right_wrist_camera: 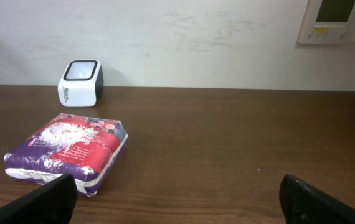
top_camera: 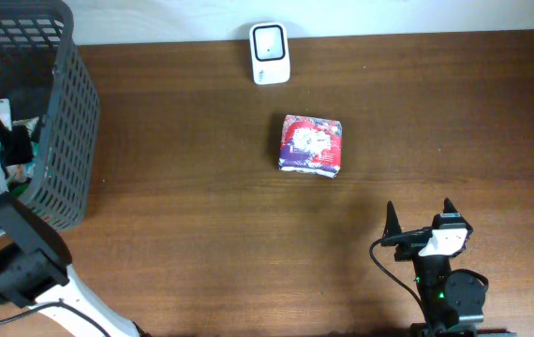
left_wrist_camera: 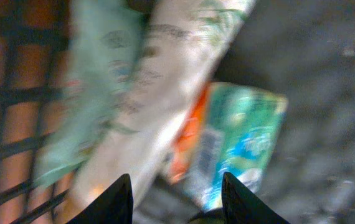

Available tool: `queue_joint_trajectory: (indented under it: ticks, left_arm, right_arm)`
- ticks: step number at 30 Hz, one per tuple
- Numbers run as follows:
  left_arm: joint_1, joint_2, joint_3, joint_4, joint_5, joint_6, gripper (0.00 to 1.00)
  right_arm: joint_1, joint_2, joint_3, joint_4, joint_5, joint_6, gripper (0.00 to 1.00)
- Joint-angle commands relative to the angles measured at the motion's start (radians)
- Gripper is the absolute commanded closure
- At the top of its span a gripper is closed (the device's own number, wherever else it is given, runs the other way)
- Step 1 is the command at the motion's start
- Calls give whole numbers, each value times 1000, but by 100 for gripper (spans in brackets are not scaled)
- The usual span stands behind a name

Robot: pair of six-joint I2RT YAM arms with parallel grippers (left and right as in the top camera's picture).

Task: Scan the item barcode
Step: 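Reach the left gripper into the basket and grasp the green tissue pack, then place the green tissue pack left of the purple pack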

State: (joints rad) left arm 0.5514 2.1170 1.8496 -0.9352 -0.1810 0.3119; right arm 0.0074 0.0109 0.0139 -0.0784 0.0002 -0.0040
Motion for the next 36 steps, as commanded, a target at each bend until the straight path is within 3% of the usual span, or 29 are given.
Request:
queue_joint_trajectory:
  ticks: [1,3,9,11,12,14,19,21,24,29,30,34,36]
  left_arm:
    - [1,35,-3,-3,142,43,51]
    - [0,48,-3,-6,194,43,47]
    - [-1,109,-5,-40,200,41,50]
    - [-1,118,-5,-43,200,41,69]
    - [0,118,-5,-43,200,41,85]
    - [0,118,-5,-48,201,37,100]
    - [-1,97,86,-93,231,-147,100]
    - [0,44,229,-105,462,-234,100]
    - [0,-13,394,-90,671,-376,100]
    - [-1,-161,619,-77,688,-821,100]
    - [-2,-203,624,-76,727,-859,100]
    - [-80,-270,623,-179,832,-855,100]
    - [-224,-264,597,-302,797,-718,100]
  right_arm:
    - [5,-7,-8,-3,5,-6,2]
    - [5,-7,-8,-3,5,-6,2]
    - [5,-7,-8,-3,5,-6,1]
    - [5,-7,-8,-3,5,-6,1]
    - [5,-7,-8,-3,5,-6,2]
    - [5,-7,-8,-3,5,-6,1]
    - [5,-7,-8,-3,5,-6,2]
    - [5,-7,-8,-3,5,-6,1]
    - [5,-7,-8,-3,5,-6,2]
    - [5,-7,-8,-3,5,-6,1]
    - [5,-7,-8,-3,5,-6,1]
    - [5,-7,-8,-3,5,-6,1]
    - [5,-7,-8,-3,5,-6,1]
